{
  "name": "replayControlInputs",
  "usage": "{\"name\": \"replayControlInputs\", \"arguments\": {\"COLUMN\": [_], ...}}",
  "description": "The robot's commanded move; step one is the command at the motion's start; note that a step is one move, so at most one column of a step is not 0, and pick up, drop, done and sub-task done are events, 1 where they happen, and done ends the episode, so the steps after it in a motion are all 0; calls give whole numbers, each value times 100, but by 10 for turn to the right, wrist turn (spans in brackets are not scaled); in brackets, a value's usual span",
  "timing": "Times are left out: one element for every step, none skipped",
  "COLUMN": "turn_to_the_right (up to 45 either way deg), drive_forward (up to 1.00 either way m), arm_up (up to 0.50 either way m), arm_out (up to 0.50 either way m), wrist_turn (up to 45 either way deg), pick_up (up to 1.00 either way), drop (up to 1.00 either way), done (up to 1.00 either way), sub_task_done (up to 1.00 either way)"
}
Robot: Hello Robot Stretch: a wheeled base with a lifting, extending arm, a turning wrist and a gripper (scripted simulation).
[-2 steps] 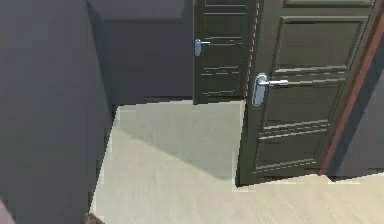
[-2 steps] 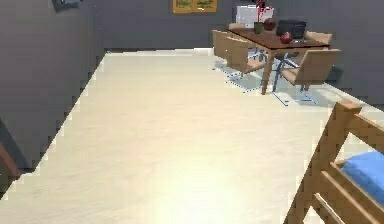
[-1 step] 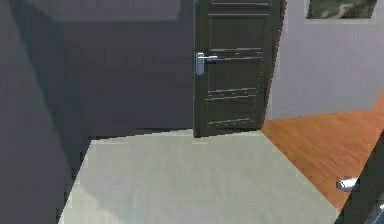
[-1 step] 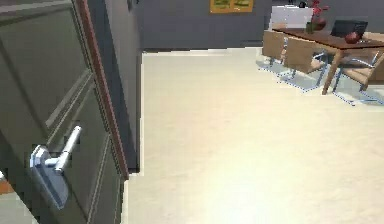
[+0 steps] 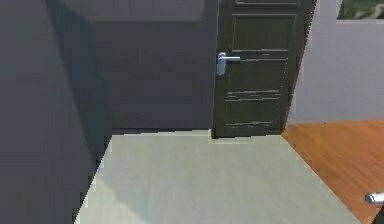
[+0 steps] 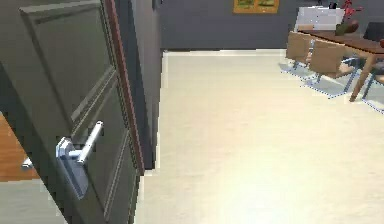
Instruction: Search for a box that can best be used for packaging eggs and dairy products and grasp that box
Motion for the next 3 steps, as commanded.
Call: {"name": "replayControlInputs", "arguments": {"turn_to_the_right": [0, 240, 0], "drive_forward": [35, 0, 60], "arm_up": [0, 0, 0], "arm_out": [0, 0, 0], "wrist_turn": [0, 0, 0], "pick_up": [0, 0, 0], "drop": [0, 0, 0], "done": [0, 0, 0], "sub_task_done": [0, 0, 0]}}
